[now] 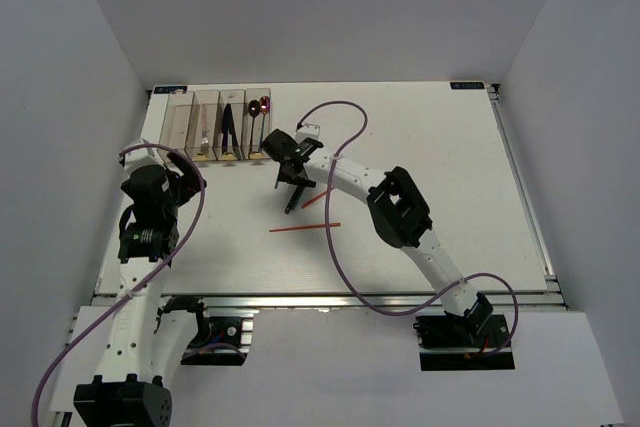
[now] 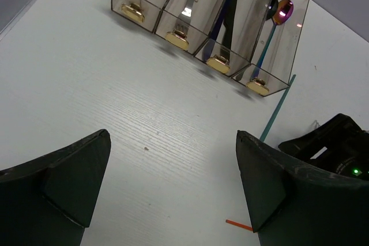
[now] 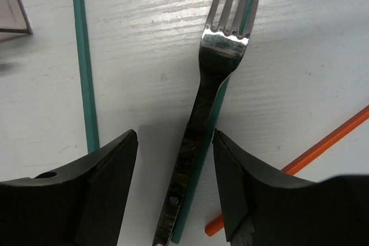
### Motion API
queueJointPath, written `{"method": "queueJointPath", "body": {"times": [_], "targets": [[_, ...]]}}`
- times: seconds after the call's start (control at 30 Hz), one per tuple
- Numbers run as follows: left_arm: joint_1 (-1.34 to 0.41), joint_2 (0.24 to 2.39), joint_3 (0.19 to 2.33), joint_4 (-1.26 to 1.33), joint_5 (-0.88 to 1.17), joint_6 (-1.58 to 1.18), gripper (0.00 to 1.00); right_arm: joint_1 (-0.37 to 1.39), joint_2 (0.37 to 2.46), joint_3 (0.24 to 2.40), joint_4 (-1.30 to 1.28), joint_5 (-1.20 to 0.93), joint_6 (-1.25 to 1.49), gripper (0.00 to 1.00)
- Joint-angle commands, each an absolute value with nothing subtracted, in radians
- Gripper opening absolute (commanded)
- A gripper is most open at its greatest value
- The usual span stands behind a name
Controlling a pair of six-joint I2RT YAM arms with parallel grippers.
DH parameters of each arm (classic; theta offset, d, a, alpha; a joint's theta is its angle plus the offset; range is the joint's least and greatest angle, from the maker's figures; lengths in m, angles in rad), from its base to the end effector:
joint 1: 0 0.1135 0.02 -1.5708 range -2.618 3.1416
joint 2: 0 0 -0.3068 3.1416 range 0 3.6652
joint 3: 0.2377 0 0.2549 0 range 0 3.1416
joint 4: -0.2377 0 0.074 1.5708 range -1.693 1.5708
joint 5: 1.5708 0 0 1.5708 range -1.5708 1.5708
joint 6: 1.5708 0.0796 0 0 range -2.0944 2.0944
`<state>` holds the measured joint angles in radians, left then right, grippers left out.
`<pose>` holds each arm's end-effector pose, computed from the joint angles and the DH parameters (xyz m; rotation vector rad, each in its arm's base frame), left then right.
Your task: Sort the eating utensils into containers
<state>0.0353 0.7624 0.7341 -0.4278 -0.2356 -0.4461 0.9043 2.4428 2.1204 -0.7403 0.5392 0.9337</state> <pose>0.1826 0.0250 0.3117 -0.6225 1.9148 -0.0226 0.3895 0.4291 0.1650 0.2087 2.4116 0.0937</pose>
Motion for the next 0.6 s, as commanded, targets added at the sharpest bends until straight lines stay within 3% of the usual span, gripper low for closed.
{"method": "queueJointPath", "body": {"times": [0.0, 0.23, 0.57], "targets": [[0.029, 0.744, 0.750, -0.397, -0.198, -0.446, 0.98, 0.919, 2.457, 2.184, -0.765, 0.592, 0.920, 0.60], [0.031, 0.755, 0.749, -0.396, -0.170, -0.445, 0.98, 0.937, 2.370, 2.089, -0.787, 0.661, 0.965, 0.64], [0.029, 0.765, 0.744, -0.387, -0.138, -0.443, 0.98, 0.943, 2.358, 2.094, -0.675, 0.597, 0.868, 0.54]]}}
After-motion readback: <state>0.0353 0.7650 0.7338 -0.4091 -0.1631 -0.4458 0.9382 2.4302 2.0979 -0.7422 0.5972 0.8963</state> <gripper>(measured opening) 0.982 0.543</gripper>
